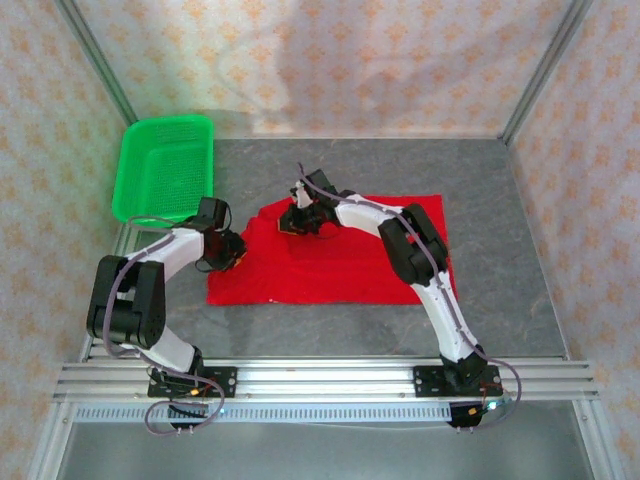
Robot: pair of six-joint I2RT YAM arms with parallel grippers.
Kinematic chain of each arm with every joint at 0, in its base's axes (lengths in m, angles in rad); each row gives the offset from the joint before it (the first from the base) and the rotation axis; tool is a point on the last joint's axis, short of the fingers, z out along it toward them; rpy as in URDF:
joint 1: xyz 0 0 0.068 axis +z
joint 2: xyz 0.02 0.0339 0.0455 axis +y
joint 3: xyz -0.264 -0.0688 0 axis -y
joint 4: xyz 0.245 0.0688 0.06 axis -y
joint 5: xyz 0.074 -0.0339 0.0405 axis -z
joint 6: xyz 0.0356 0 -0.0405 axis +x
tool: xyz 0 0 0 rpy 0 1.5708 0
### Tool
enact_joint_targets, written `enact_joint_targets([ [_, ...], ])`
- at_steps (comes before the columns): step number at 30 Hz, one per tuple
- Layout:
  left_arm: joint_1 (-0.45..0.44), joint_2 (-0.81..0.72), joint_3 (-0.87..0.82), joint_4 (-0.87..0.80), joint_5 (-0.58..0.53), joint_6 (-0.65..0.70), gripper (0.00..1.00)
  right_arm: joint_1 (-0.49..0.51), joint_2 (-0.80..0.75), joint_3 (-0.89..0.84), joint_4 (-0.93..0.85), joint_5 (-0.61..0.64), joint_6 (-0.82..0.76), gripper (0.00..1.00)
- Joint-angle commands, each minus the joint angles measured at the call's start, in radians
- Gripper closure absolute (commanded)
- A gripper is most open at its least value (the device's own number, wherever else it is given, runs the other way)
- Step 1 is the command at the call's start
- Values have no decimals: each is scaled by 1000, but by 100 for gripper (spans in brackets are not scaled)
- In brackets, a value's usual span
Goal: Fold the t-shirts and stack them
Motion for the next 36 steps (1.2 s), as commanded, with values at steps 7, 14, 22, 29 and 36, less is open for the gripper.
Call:
enact_joint_targets([
  [7,0,44,-63,-12,-80,16,84,-51,-121,-114,122,78,95,100],
  [14,-2,43,-47,3,-63,27,84,-54,-105,-111,109,70,103,99],
  [22,-25,-89,111,-67,20,43,66,-89,-242,-178,117,67,126,63],
  [29,-55,-9,461,-211,14,132,44,-219,-475,-202,-240,193,-50,38],
  [36,-80,402,877,-368,74,280,44,-426,-612,-322,-397,195,-221,27],
])
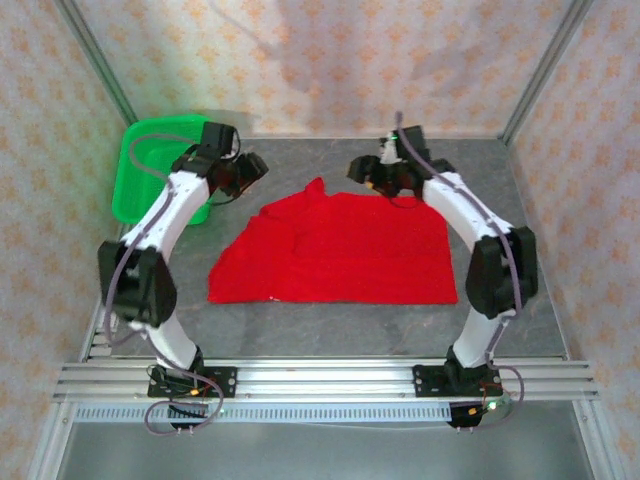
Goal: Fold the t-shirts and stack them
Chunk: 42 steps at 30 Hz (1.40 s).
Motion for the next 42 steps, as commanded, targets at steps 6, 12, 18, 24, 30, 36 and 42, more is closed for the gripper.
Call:
enact_joint_targets([
  [6,-43,388,341,-180,54,234,44,-144,-7,-137,-122,13,-115,24],
  [12,-61,572,540,-213,64,304,48,-162,35,-163,-87,58,-91,22],
  [18,-62,671,590,-261,86,317,55,-162,38,-197,-14,88,10,16],
  [24,-68,696,589,-263,21,339,59,-162,7,-223,-19,102,-12,15],
  [30,-116,720,624,-306,-67,384,59,-162,-37,-290,-56,160,-48,15],
  [36,-159,739,599,-376,-228,410,60,-165,-14,-316,-28,280,-17,15],
  [42,-130,666,438,-393,-435,339,72,-165,73,-293,-55,382,85,17],
])
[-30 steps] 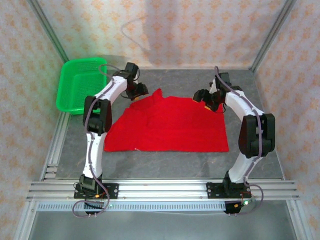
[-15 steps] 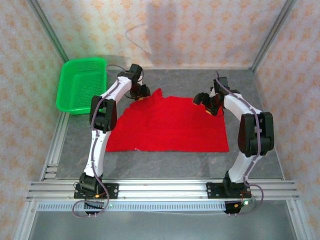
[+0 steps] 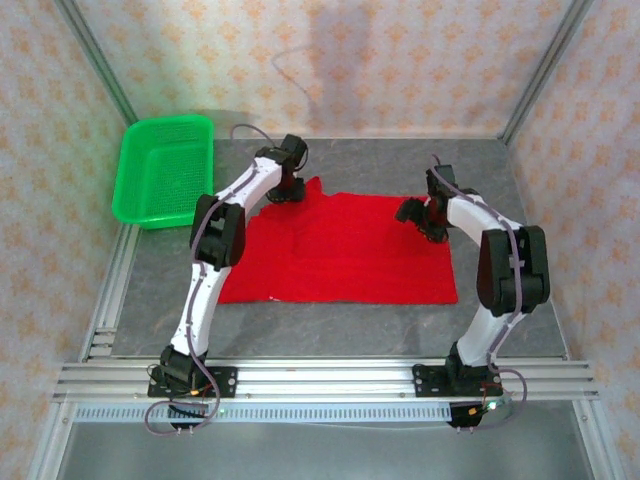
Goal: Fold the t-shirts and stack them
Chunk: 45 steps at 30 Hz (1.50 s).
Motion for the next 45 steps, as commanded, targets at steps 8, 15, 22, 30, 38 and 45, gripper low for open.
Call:
enact_joint_targets([
  [8,85,-90,-260,-71,-190,-100,73,-4,106,4,-92,235,132,19],
  [15,97,-127,-257,-80,-237,-180,73,-10,104,19,-130,294,146,19],
  [22,104,-204,-235,-42,-174,-235,70,-10,91,17,-105,300,142,19],
  [30,115,-278,-173,50,-59,-267,52,-10,14,-2,22,158,91,16],
  [38,116,-102,84,-4,-53,-168,46,-10,-79,38,33,66,9,14],
  [45,122,37,234,-28,-83,-114,48,-10,-127,68,12,14,-32,13],
])
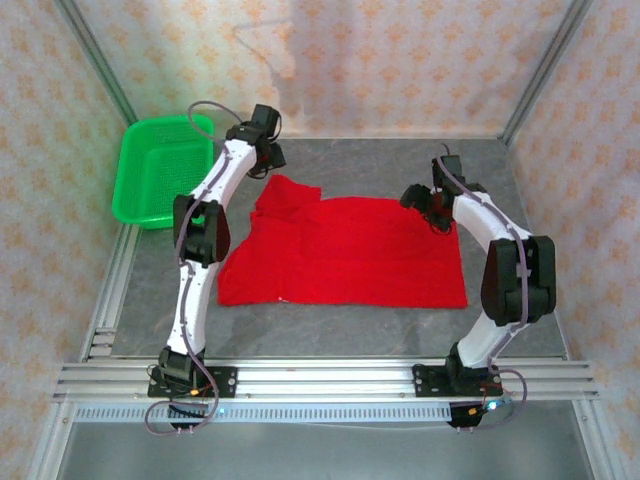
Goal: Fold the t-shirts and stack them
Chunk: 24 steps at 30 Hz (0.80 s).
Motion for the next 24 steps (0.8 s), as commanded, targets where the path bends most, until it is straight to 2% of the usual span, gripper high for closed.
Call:
enact_joint_targets([
  [1,11,71,63,-52,-30,46,48,-6,-40,30,-18,-33,-40,13],
  [7,20,127,93,8,-6,50,48,-6,-62,6,-15,-58,-44,13],
  [16,21,192,142,7,0,45,51,-6,-75,-15,-36,-52,-69,13],
  [21,22,208,140,-2,33,46,54,-21,-48,-1,-96,51,-50,13],
  [24,20,210,128,12,87,48,61,-67,-32,10,-109,87,-23,13],
])
